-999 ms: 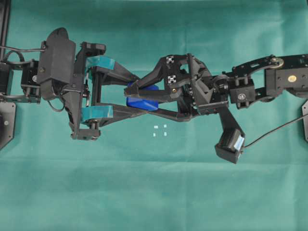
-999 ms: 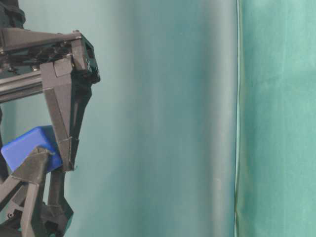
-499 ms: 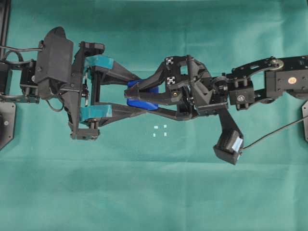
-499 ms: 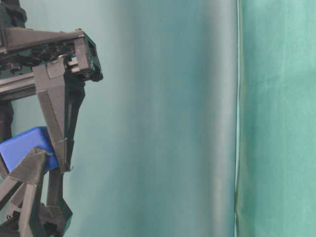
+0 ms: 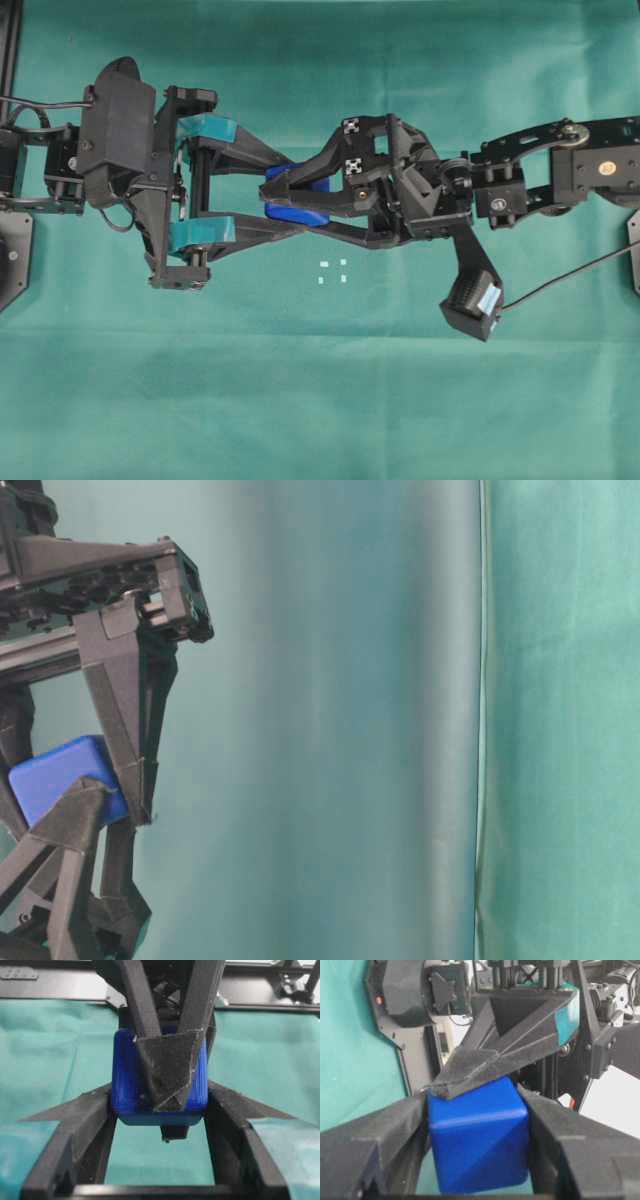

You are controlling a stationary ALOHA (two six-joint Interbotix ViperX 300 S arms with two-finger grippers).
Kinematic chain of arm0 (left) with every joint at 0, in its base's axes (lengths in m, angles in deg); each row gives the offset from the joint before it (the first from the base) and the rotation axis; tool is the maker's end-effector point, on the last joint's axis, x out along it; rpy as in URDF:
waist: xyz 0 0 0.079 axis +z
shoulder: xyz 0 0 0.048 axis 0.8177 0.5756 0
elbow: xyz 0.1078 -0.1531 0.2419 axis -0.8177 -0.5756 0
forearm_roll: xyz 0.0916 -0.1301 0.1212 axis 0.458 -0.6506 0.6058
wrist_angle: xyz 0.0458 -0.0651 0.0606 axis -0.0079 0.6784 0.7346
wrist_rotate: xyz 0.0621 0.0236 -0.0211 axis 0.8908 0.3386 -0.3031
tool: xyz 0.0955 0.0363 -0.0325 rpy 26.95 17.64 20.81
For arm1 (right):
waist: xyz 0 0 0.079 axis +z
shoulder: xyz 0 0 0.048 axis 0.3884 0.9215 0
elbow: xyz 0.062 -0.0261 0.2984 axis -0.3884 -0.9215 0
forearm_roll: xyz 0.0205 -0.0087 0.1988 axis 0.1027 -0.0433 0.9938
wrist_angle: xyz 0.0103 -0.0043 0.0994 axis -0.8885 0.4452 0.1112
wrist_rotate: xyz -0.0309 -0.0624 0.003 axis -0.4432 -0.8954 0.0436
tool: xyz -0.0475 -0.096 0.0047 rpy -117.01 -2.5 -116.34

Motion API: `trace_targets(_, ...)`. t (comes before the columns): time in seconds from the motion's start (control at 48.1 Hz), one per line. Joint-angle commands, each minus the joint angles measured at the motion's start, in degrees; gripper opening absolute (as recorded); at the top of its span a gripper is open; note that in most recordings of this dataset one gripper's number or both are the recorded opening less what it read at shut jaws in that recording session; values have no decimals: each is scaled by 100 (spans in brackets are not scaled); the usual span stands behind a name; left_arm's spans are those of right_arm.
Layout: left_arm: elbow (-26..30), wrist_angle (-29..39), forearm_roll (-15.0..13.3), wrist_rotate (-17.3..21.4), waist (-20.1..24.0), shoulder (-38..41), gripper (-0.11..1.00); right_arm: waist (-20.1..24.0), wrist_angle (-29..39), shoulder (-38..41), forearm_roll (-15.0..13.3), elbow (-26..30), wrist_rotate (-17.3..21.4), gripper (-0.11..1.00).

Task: Handover the blue block to the right arm after grasping it with the left arm, then place it in the designated position.
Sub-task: 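Open the left gripper and pull the cube away with the right gripper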

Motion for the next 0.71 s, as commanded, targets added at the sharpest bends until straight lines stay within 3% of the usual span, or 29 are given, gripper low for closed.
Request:
trace_targets(0.0, 97, 9, 0, 0, -18, -79, 58, -18, -26, -141, 26, 114, 26, 56)
trace_targets(0.083, 97, -18, 0, 0, -18, -88, 81, -26, -18, -132, 18, 114, 26, 56)
trace_targets(0.187, 88, -26, 0, 0, -18, -97, 99, -18, -18, -132, 18, 114, 26, 56)
trace_targets(0.687, -88, 9, 0, 0, -9, -439, 100, -18, 105, -404, 53, -158, 53, 56)
